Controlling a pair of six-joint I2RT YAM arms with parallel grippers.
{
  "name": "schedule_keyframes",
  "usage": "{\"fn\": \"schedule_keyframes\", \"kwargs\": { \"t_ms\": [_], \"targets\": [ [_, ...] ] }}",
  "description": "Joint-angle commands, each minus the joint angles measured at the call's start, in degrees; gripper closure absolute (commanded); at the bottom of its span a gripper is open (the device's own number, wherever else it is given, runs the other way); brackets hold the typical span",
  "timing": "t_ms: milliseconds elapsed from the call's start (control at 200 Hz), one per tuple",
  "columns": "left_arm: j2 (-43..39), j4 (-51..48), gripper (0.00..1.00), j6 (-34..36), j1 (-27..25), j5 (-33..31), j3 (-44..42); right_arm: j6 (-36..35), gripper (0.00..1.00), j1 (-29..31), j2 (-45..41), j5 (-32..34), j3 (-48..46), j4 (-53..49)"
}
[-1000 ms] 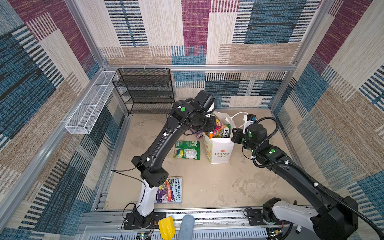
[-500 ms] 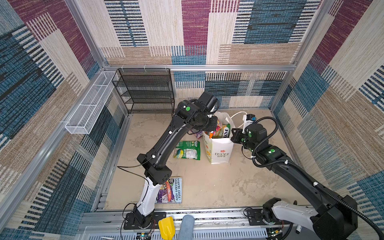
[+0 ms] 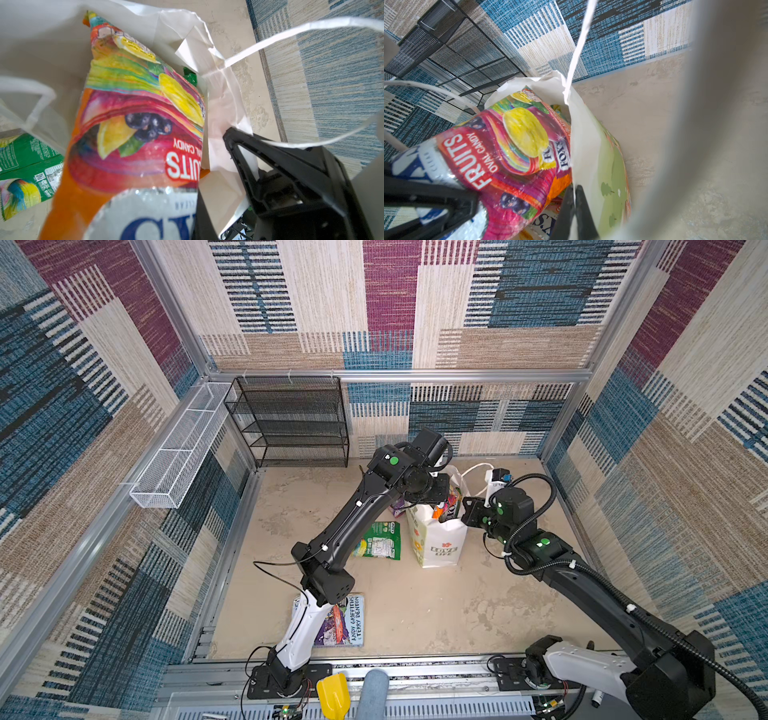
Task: Place the snacks into the paper bag
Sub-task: 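Lower the orange packet into the bag and open the left gripper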
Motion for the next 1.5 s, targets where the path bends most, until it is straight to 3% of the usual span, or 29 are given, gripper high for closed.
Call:
{"fn": "schedule_keyframes", "kwargs": {
  "t_ms": [0, 335, 671, 826, 1067, 1497],
  "targets": [
    [-0.55, 5.25, 1.0, -3.66, -0.12, 1.67, 0.25, -0.57, 1.0, 0.05, 0.71, -2.17, 0.22, 1.11],
    [-0.81, 6.58, 1.0, -6.04, -1.06, 1.92, -1.11, -0.52, 1.0, 0.06, -0.13, -2.25, -0.06, 1.25],
    [-2.99, 6.56, 1.0, -5.05, -2.31, -5.59, -10.39, -0.57, 0.99, 0.04, -0.08, -2.8, 0.05, 1.24],
    [-2.0, 6.56, 0.85, -4.61, -2.63, -3.81, -8.84, -0.63, 0.99, 0.05, 0.25, -2.76, 0.05, 1.27],
    [-6.42, 6.56, 0.6, -3.54, -5.23, -8.5, -10.58, -0.75, 0.99, 0.04, 0.12, -2.93, 0.14, 1.21],
    [-8.68, 4.86, 0.59, -0.29, -7.53, -16.71, -11.27, -0.74, 0.98, 0.0, 0.12, -3.19, 0.14, 1.15]
  ]
}}
